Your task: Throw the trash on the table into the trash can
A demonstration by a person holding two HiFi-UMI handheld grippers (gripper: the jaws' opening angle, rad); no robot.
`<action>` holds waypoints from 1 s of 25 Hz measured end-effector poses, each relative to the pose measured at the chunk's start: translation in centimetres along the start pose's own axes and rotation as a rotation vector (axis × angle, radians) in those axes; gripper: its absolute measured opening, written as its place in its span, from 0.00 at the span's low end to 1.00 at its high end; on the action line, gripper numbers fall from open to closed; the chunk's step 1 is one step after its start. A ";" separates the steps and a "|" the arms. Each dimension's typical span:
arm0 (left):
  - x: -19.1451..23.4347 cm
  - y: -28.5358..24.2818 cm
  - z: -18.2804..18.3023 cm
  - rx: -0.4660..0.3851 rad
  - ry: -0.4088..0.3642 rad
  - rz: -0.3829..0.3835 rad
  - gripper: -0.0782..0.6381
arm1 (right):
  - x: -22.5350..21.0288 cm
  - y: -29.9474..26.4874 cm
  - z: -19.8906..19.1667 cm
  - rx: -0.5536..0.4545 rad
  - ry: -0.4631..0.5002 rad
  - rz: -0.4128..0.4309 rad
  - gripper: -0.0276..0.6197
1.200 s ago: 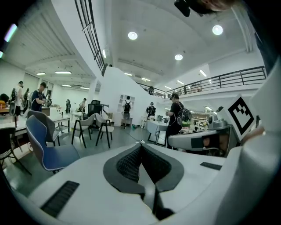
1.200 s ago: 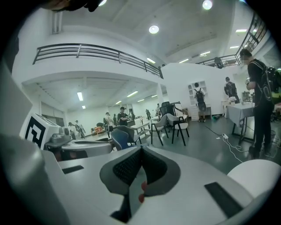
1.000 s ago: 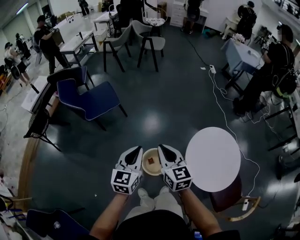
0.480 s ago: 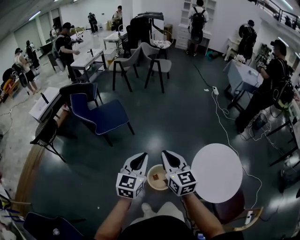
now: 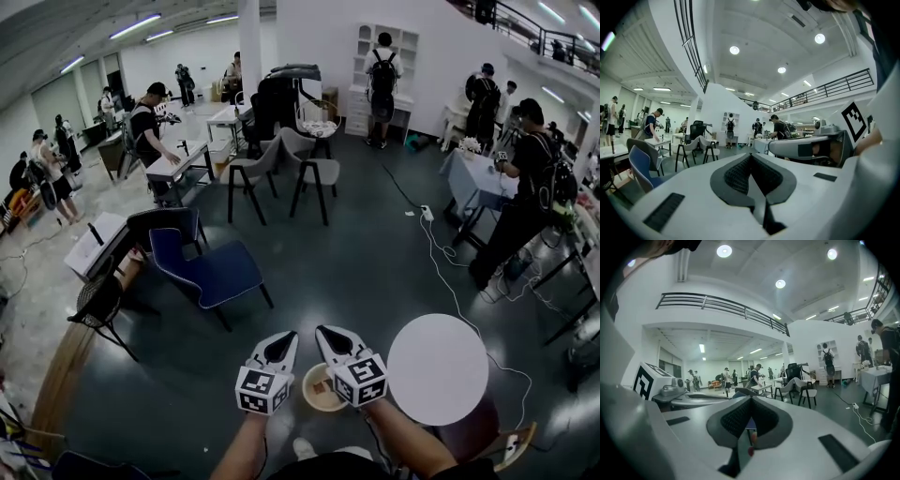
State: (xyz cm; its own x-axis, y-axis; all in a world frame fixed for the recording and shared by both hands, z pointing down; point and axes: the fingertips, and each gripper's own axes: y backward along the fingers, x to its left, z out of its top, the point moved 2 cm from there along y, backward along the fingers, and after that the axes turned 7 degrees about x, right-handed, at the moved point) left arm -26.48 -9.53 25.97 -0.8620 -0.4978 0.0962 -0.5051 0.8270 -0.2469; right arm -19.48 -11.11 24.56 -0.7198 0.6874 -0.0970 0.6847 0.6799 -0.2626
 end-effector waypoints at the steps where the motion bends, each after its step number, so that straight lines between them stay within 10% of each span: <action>1: 0.0 0.2 0.2 -0.002 -0.005 -0.003 0.13 | 0.2 0.0 0.2 -0.002 0.003 0.002 0.07; 25: -9.8 2.7 2.2 -0.037 -0.006 -0.011 0.13 | 0.8 10.0 0.1 -0.025 0.007 0.011 0.07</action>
State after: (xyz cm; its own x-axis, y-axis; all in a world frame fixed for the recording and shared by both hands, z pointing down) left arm -19.30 -2.94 22.25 -0.8561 -0.5084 0.0931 -0.5160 0.8305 -0.2095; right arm -13.20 -3.75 21.79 -0.7110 0.6970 -0.0927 0.6956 0.6781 -0.2372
